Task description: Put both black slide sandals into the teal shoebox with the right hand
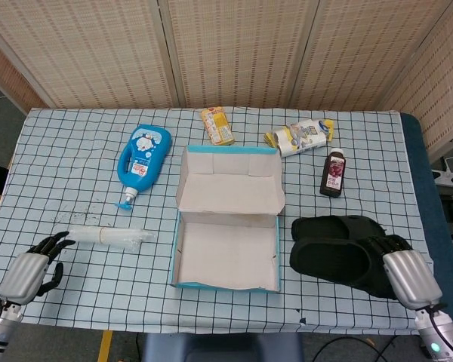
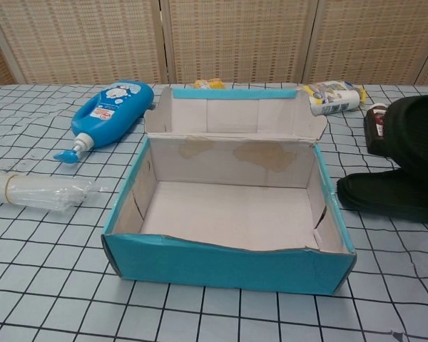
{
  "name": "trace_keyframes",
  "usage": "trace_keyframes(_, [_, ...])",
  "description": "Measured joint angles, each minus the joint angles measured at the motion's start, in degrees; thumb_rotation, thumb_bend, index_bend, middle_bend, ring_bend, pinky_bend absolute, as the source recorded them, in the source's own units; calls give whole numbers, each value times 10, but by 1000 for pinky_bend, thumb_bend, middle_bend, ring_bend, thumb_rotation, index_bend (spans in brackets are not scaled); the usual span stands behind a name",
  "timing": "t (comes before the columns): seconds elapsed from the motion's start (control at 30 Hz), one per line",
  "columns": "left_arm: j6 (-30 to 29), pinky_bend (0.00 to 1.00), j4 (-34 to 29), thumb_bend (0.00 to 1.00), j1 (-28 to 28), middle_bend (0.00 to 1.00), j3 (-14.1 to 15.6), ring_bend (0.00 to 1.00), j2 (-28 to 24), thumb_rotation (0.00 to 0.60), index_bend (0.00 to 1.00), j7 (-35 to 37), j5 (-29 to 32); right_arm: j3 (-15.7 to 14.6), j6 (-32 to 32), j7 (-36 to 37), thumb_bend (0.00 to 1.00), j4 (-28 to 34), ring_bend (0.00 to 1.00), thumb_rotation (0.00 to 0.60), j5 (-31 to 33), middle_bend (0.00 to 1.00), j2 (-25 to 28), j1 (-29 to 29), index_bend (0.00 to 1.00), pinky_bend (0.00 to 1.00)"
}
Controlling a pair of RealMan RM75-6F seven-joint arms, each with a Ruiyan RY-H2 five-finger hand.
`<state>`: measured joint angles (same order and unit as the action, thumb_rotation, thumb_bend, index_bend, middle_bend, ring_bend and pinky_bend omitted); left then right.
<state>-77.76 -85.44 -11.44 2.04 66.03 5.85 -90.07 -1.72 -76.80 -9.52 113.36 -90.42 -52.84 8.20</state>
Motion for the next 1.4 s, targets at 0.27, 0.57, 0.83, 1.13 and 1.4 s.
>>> trace_keyframes(0.27, [-3, 375, 0, 664, 2, 89, -3, 148, -3, 600, 218, 1, 4, 73, 80, -78, 0, 74, 339, 600, 32, 494, -49, 105, 423, 218])
trace_keyframes(0.57, [-5, 374, -1, 665, 3, 89, -2, 148, -4, 600, 219, 3, 1, 107, 174, -189, 0, 96, 339, 600, 205, 495, -139, 197, 423, 218])
trace_keyframes(0.83, [-3, 373, 0, 664, 3, 88, -2, 148, -4, 600, 218, 5, 2, 133, 210, -253, 0, 52, 339, 600, 353, 496, -251, 297, 425, 218])
trace_keyframes(1.13, [-2, 374, -2, 665, 3, 89, -2, 148, -5, 600, 218, 4, 2, 139, 194, -283, 0, 26, 340, 600, 421, 498, -305, 346, 428, 218])
trace_keyframes(1.4, [-1, 373, -2, 665, 2, 89, -2, 148, -5, 600, 218, 5, 1, 108, 189, -283, 0, -5, 340, 600, 441, 499, -327, 364, 429, 218])
